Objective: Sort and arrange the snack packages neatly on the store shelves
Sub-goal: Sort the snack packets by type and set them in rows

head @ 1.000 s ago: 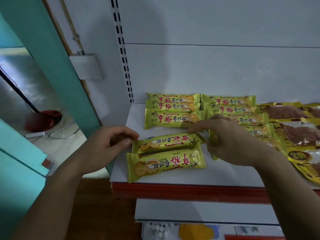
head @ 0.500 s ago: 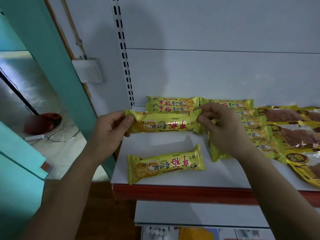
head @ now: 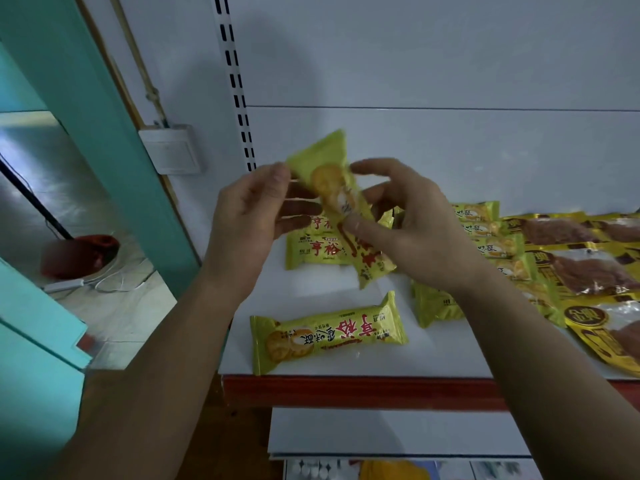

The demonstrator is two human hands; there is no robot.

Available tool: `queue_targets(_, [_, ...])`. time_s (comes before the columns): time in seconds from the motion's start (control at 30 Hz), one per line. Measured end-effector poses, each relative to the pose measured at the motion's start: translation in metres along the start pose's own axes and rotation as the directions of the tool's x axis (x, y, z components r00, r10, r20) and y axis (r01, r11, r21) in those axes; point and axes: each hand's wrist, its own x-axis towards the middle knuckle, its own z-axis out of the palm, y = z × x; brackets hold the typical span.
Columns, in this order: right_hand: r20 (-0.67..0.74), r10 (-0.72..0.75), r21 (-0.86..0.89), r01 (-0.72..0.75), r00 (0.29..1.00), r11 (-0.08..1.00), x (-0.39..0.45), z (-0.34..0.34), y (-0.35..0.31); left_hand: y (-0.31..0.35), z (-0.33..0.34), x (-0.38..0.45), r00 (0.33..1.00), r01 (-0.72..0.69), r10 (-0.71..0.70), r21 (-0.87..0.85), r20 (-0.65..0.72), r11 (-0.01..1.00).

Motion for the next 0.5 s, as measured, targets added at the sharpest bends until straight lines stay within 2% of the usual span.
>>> queue_targets(0.03, [-0.045,0.033,0.165,-0.026,0.998,0.986,0.000,-0.002,-0.001,-0.002,-0.002,0.000,0.999,0.027,-0.027,-0.001,0.040,1.000])
queue_targets(0.1, [-0.084,0.135,0.456,-0.082,0.987,0.886,-0.002,-0.004,-0.002,-0.007,-0.005,-0.003,0.982,0.044,-0.072,0.161,0.173,0.986])
queue_targets(0.17, [-0.085,0.214,0.593,-0.123,0.973,0.796,-0.004,-0.003,-0.002,-0.011,-0.006,-0.008,0.949,0.066,-0.136,0.243,0.283,0.968])
queue_targets(0.23, [-0.091,0.276,0.645,-0.155,0.957,0.748,-0.006,-0.002,-0.001,-0.012,-0.008,-0.012,0.943,0.118,-0.169,0.188,0.286,0.975])
queue_targets(0.37, [-0.139,0.337,0.719,-0.139,0.931,0.681,-0.010,-0.005,0.002,-0.009,-0.018,-0.012,0.968,0.143,-0.162,0.110,0.192,0.984])
queue_targets(0.5, [-0.228,0.343,0.606,-0.143,0.911,0.782,-0.011,-0.012,0.010,-0.010,-0.022,-0.011,0.983,0.151,-0.154,0.039,0.100,0.988])
